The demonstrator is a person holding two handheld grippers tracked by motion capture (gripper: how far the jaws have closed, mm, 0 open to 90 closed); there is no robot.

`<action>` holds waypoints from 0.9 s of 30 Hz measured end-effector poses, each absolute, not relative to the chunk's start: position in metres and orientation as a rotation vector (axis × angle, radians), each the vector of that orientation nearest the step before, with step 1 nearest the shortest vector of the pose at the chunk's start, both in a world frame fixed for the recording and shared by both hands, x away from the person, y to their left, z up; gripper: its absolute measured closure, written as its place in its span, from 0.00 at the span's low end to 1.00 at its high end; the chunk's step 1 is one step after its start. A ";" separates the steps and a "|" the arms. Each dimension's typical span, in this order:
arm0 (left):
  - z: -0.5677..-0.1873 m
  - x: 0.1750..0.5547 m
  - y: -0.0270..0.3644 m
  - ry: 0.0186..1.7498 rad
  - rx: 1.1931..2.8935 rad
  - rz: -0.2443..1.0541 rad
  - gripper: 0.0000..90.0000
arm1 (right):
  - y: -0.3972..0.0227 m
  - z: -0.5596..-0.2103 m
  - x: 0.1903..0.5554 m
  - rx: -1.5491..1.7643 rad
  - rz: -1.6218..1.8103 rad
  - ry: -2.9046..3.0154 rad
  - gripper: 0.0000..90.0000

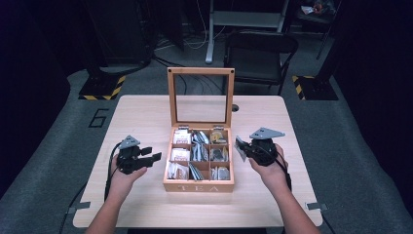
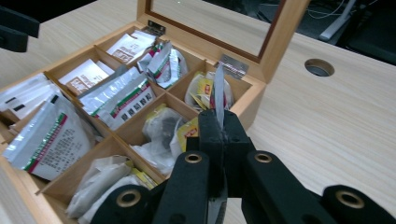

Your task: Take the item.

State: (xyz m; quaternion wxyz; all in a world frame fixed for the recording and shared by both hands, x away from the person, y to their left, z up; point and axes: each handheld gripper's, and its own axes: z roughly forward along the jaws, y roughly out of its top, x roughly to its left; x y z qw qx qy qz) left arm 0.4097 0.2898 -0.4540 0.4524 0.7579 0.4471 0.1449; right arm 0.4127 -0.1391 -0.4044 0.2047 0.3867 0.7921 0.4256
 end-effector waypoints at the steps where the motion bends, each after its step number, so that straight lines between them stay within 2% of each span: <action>1: -0.454 0.410 0.290 1.104 1.874 0.359 0.51 | -0.141 -0.406 0.413 1.085 1.187 2.204 1.00; 27: -0.455 0.409 0.290 1.114 1.870 0.356 0.51 | -0.175 -0.445 0.415 1.209 1.101 2.118 0.99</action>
